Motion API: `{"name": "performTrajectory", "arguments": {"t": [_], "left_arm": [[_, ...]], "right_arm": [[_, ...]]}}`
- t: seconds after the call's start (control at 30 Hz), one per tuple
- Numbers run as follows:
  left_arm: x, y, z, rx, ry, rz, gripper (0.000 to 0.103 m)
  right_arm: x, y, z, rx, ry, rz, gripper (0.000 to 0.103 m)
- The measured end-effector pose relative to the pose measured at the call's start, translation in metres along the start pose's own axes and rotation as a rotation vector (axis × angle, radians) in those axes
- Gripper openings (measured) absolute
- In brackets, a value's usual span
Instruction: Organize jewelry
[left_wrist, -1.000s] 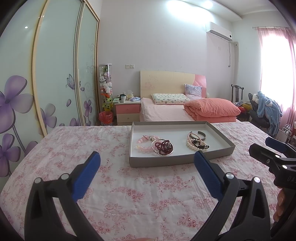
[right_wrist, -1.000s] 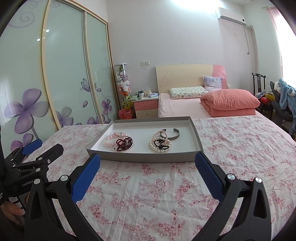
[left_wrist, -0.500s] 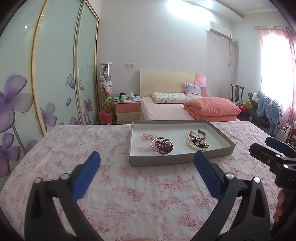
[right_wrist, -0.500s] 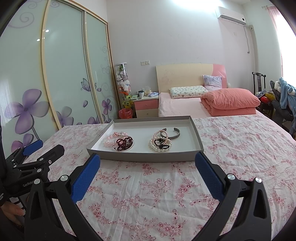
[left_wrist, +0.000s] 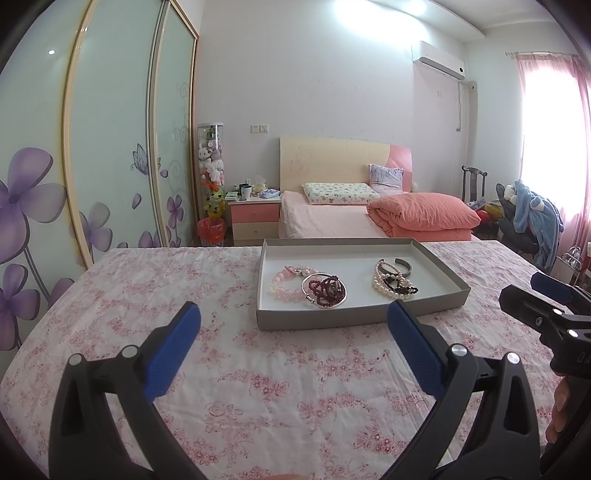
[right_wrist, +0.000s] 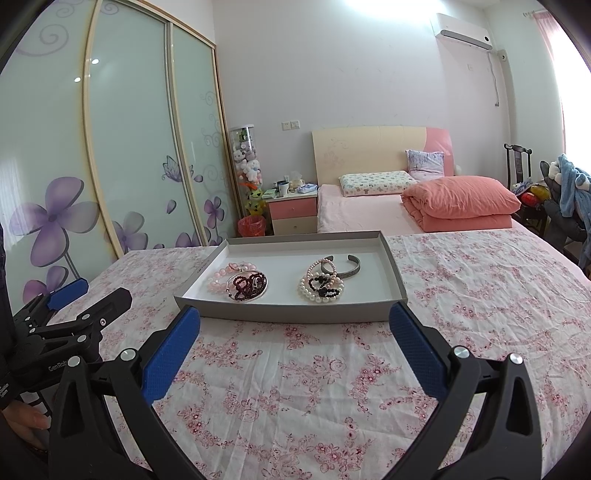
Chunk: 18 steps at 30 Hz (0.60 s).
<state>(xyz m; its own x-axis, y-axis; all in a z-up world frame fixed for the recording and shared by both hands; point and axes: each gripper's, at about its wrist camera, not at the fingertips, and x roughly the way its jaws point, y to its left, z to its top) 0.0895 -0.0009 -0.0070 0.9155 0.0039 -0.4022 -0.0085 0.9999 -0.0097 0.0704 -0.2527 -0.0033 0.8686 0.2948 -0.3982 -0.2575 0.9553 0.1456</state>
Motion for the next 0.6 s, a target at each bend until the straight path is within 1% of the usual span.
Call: {"name": "performTrajectory", "arguments": {"t": [0.6], "left_arm": [[0.0017,-0.0004,-0.0004,0.002,0.001,0.002,0.099]], "right_arm": [[0.0006,-0.0011,0.0015,0.000,0.004,0.004,0.101]]}}
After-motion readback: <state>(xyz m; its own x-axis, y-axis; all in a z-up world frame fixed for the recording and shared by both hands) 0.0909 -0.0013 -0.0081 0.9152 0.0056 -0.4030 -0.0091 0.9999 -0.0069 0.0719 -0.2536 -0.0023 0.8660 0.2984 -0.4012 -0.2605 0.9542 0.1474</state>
